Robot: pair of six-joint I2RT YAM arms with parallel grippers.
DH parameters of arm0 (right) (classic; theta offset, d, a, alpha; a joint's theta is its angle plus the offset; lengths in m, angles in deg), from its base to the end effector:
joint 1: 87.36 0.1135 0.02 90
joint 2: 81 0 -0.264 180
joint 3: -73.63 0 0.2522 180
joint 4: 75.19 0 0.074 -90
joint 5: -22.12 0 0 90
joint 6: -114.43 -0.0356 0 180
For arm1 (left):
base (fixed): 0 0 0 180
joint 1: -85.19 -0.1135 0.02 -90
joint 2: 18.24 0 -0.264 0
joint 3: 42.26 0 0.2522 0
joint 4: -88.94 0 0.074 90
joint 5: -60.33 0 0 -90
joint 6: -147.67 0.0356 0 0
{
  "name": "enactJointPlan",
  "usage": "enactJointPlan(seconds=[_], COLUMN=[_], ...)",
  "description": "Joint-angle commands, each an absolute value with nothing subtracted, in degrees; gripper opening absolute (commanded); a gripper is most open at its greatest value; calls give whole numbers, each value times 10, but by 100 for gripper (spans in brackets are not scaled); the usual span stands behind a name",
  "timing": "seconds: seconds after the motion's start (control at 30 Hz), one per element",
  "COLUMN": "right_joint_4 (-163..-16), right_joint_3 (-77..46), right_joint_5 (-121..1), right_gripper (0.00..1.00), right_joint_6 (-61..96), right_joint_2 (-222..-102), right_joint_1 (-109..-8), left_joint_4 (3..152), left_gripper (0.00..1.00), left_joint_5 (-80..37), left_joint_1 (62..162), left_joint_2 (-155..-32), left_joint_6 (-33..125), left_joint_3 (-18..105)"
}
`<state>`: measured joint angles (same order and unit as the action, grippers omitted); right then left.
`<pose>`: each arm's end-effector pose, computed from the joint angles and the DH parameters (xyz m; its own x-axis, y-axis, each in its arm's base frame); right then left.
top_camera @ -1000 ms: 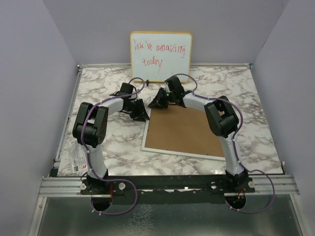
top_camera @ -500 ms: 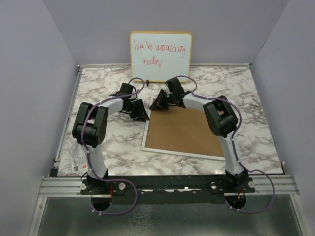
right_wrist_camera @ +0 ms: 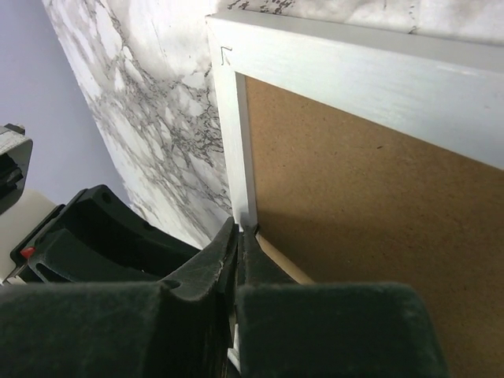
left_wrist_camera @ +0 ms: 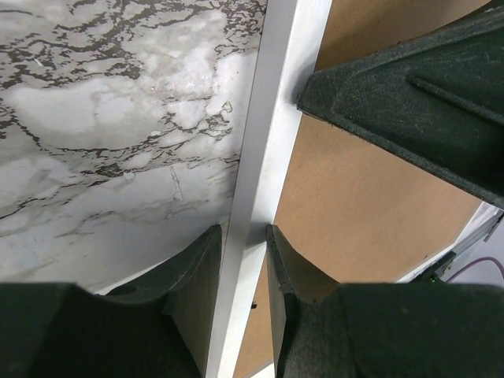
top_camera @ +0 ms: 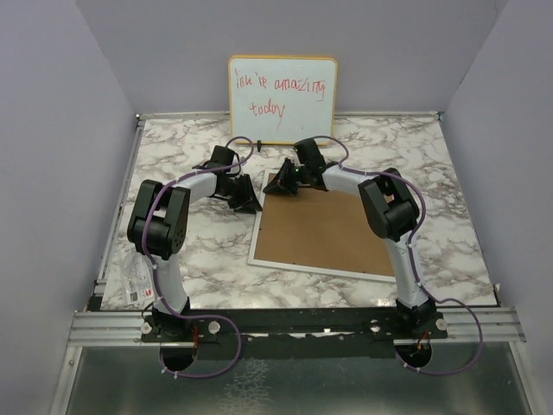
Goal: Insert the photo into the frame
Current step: Install the photo frame at the center of the board.
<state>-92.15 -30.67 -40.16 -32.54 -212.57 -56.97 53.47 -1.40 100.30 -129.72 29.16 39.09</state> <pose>0.4186 0.2647 0.1219 -0.9445 0.3065 -0.1185 0.1036 0.6202 0.7776 0.3608 -0.1149 0.1366 -0.9723 -0.1729 -0.1571 -0.0519 0.8157 -0.5762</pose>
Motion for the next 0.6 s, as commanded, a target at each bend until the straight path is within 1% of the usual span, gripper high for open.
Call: enactJointPlan(seconds=[0.0, 0.3, 0.4, 0.57], right_joint_4=[-1056, -1015, -1040, -1043], right_joint_3=[-272, -208, -223, -220], right_joint_5=[-498, -515, -531, -547], right_gripper=[4, 4, 4, 4], right_joint_6=[-310, -302, -287, -268], right_joint_2=[-2172, -2145, -2142, -2080], right_joint_1=[-601, -602, -603, -605], left_joint_4=[460, 456, 453, 448], left_gripper=[31, 31, 31, 31], left_joint_5=[-175, -174, -174, -163], left_joint_1=[1009, 1003, 1002, 1000], left_joint_2=[-1375, -1381, -1379, -1368], left_joint_6=[328, 324, 323, 327], left_joint_3=[347, 357, 361, 387])
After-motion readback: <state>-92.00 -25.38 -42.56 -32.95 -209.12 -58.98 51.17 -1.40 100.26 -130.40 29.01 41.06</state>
